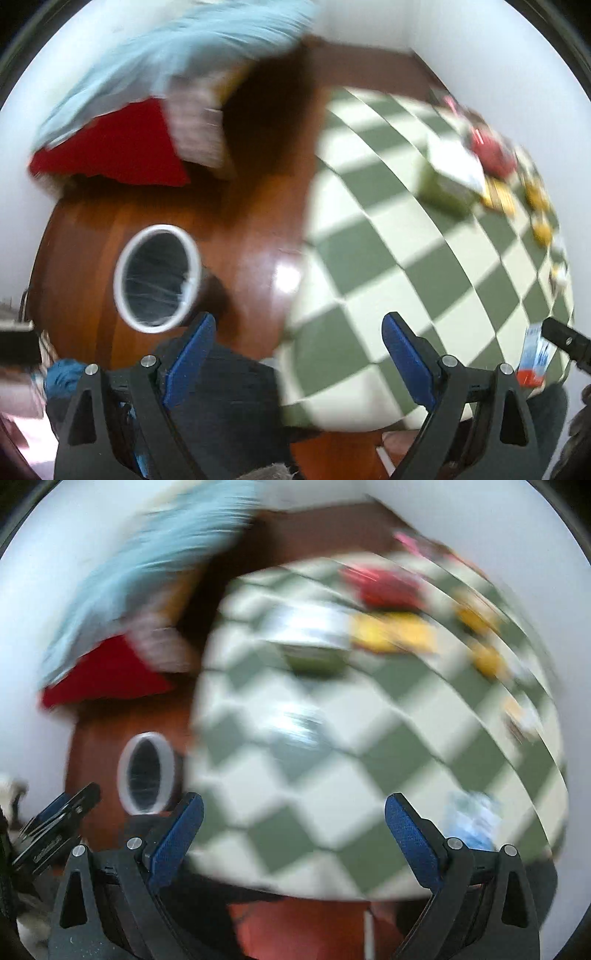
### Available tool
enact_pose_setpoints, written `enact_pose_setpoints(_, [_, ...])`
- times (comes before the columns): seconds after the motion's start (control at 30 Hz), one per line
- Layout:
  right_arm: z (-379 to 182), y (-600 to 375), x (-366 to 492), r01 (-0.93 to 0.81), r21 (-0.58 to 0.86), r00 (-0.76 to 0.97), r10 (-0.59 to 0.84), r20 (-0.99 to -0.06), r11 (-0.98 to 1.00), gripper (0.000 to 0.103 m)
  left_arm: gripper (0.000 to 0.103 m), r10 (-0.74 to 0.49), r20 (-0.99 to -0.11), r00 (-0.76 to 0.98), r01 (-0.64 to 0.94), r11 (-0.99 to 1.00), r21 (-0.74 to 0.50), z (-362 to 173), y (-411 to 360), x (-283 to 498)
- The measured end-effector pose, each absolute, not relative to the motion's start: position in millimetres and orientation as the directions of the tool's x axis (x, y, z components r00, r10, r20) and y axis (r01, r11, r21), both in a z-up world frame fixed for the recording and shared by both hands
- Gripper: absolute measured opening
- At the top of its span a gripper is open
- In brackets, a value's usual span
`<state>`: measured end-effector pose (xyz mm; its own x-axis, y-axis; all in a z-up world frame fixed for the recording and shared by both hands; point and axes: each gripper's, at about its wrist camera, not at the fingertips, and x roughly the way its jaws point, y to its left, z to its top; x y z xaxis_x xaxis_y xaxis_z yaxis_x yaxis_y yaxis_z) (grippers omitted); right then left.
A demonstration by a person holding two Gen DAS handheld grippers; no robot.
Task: Collect trash
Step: 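Move both tools back over the table, then grasp the white medicine box with the left tool while the right tool grasps the milk carton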
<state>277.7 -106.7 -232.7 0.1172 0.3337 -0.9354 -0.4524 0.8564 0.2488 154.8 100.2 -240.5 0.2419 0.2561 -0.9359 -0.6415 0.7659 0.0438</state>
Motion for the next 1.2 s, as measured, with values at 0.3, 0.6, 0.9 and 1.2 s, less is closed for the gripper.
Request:
enact_pose_setpoints(0.3, [-324.2, -201.8, 331.5, -0.234, 0.190, 0.053, 0.208, -0.977, 0.953, 0.091, 0.092, 0.183, -0.973, 0.141, -0.512, 0.854, 0.086, -312.1, 35.0, 217.9])
enact_pose_setpoints(0.6, [-315.8, -175.2, 344.0, -0.336, 0.196, 0.078, 0.235, -0.969, 0.921, 0.054, 0.092, 0.154, -0.982, 0.111, -0.503, 0.860, 0.078, -309.4, 46.0, 242.2])
enact_pose_setpoints(0.9, [-292.8, -129.3, 439.2, -0.318, 0.200, 0.102, 0.244, -0.965, 0.927, 0.054, 0.096, 0.105, -0.965, 0.241, -0.449, 0.893, -0.015, -236.8, 83.7, 347.6])
enact_pose_setpoints(1.2, [-310.5, -109.6, 494.2, -0.293, 0.134, 0.040, 0.152, -0.988, 0.947, 0.055, 0.100, 0.134, -0.983, 0.129, -0.346, 0.935, 0.083, -263.0, 94.0, 420.3])
